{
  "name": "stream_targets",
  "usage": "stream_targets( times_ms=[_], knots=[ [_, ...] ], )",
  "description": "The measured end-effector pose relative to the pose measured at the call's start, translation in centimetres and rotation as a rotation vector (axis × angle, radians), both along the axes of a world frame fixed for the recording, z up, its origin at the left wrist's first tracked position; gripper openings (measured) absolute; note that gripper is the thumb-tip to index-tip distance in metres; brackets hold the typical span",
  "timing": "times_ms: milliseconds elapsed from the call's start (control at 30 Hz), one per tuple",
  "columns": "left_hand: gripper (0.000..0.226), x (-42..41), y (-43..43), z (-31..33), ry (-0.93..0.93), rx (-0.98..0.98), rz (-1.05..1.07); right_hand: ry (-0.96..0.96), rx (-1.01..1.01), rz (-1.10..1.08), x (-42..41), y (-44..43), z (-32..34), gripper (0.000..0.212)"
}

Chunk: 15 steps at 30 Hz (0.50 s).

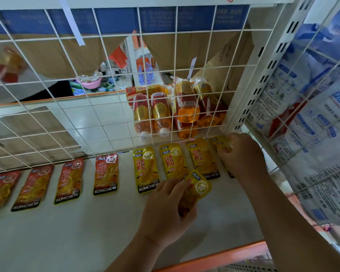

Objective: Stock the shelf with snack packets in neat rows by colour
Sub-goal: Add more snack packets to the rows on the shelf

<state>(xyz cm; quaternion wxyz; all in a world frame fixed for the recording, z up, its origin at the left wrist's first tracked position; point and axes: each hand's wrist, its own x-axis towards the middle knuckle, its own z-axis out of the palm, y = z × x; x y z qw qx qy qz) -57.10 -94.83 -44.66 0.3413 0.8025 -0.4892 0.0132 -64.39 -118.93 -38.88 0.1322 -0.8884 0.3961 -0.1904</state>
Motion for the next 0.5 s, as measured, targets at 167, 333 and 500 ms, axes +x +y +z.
stream_targets(
  times_ms=[167,333,500],
  knots=[
    [0.05,0.0,0.0,0.0,0.0,0.004,-0.002,0.081,0.112,-0.015,-0.6,-0.3,-1.1,0.05],
    [0.05,-0.1,-0.1,0.0,-0.002,0.001,-0.004,0.014,0.11,0.001,-0.4,0.0,-1.5,0.057],
    [0.05,0.0,-0.1,0.0,0.013,0.005,-0.009,-0.006,0.127,0.068,-0.6,0.1,-1.0,0.056]
  ],
)
